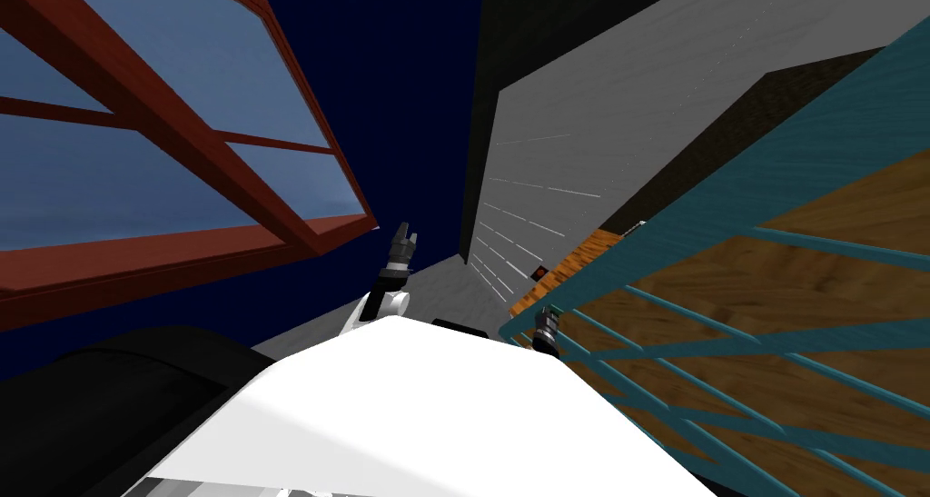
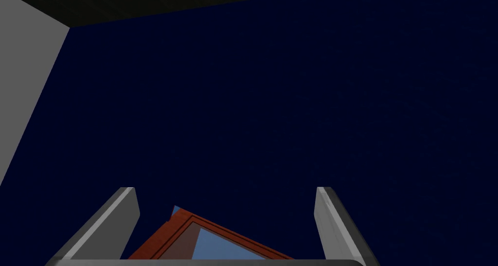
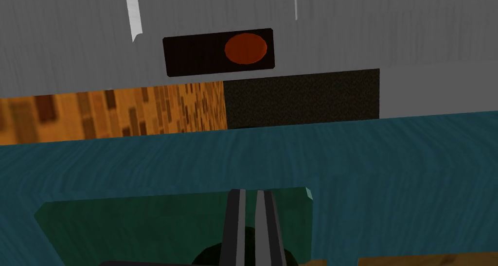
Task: Pull the door open
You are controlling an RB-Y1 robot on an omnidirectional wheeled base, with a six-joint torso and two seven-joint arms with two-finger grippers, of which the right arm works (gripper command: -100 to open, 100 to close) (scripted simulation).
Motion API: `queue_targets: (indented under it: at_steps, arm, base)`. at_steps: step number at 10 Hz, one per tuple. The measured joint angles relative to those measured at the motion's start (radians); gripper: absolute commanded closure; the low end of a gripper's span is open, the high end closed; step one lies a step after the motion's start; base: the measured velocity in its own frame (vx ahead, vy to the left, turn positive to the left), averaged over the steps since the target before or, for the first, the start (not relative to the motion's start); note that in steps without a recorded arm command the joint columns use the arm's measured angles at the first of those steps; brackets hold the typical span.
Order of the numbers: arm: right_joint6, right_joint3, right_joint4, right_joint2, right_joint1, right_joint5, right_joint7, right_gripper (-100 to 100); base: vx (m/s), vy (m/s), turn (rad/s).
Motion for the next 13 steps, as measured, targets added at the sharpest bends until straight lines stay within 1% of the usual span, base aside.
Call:
queue_targets:
  at_steps: [1, 3, 5, 8, 13]
  arm:
    - [-0.005, 0.007, -0.004, -0.003, 0.0, -0.009, -0.027, -100]
    - [-0.001, 0.012, -0.003, 0.009, -0.008, -0.012, -0.073, -100]
    - [-0.014, 0.005, 0.01, 0.008, -0.023, -0.019, -0.123, -100]
    - [-0.011, -0.005, 0.007, 0.014, -0.029, -0.032, -0.205, -100]
    - [-0.013, -0.011, 0.01, 0.024, -0.043, -0.045, -0.321, -100]
  base:
    - [-0.097, 0.017, 0.114]
    - [-0.101, 0.001, 0.052]
    - [-0.083, -0.023, 0.015]
    - [-0.085, -0.015, 0.041]
    - [-0.054, -0.007, 0.047]
